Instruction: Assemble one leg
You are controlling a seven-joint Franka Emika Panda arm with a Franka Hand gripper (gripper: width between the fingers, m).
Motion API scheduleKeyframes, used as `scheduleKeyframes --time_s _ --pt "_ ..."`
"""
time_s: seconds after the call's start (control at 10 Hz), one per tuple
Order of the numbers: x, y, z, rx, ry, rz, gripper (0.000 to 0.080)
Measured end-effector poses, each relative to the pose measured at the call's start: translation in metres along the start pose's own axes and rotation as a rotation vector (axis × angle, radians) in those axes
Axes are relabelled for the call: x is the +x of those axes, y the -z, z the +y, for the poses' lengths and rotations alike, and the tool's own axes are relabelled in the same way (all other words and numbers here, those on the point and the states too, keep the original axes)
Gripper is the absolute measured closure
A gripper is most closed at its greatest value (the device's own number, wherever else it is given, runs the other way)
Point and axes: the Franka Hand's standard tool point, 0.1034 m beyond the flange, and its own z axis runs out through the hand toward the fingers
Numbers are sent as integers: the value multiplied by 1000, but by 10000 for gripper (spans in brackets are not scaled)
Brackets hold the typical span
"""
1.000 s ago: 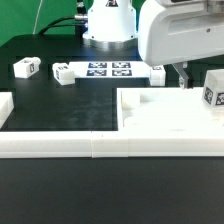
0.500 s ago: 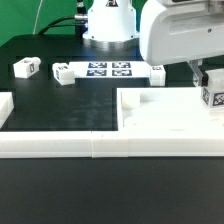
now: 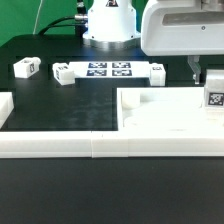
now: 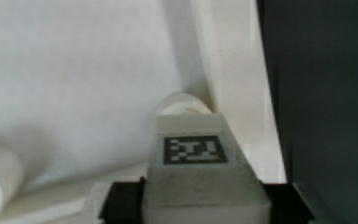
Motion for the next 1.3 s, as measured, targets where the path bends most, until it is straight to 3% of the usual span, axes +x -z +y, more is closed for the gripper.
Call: scheduleKeyframes --time_s 0.4,0.7,0.8,0.9,1.0,1.3 --pt "-3 -1 -4 -5 -477 10 507" --pt "-3 -1 -5 -6 -542 13 507" --pt "-3 -2 -5 -7 -498 12 311" --pt "-3 -4 -3 -14 -435 9 311" --pt "-4 -5 -2 -28 -330 -5 186" --pt "-4 -7 -1 -49 71 -28 152"
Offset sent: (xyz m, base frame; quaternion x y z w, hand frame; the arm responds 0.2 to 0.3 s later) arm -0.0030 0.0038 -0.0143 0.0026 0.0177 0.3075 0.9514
